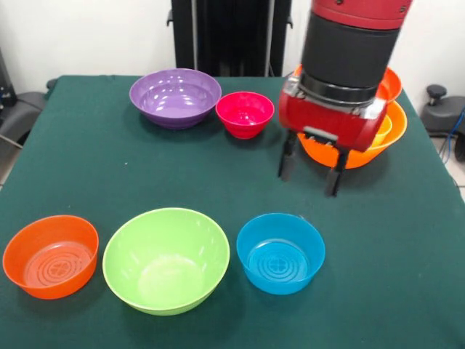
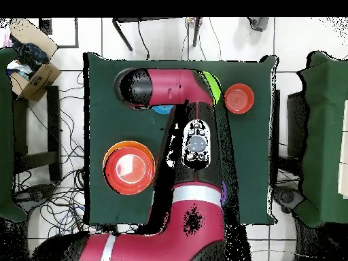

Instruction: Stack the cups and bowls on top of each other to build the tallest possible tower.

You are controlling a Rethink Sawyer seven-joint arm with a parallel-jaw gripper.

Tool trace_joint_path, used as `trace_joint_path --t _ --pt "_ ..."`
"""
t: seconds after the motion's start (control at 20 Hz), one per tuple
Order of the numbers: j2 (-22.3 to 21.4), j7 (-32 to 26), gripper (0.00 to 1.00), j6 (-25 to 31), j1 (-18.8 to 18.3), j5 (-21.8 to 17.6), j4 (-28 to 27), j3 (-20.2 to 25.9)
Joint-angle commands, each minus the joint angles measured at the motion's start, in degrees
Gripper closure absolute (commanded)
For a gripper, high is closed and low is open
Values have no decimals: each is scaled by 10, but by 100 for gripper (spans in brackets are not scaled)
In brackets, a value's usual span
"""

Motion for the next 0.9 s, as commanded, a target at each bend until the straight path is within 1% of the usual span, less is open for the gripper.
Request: trace_joint_path --t 0.05,0.25,0.45,0.6,0.8,0.9 --pt "62 -197 0 55 -21 -57 -79 100" --pt "57 -212 0 54 -36 -67 -75 110" --pt "70 -210 0 46 -43 -75 -77 113" --pt "78 -210 0 54 -53 -66 -77 126" --pt "97 -218 0 49 -65 -61 -83 147" --pt "103 -216 0 42 -69 -64 -84 150"
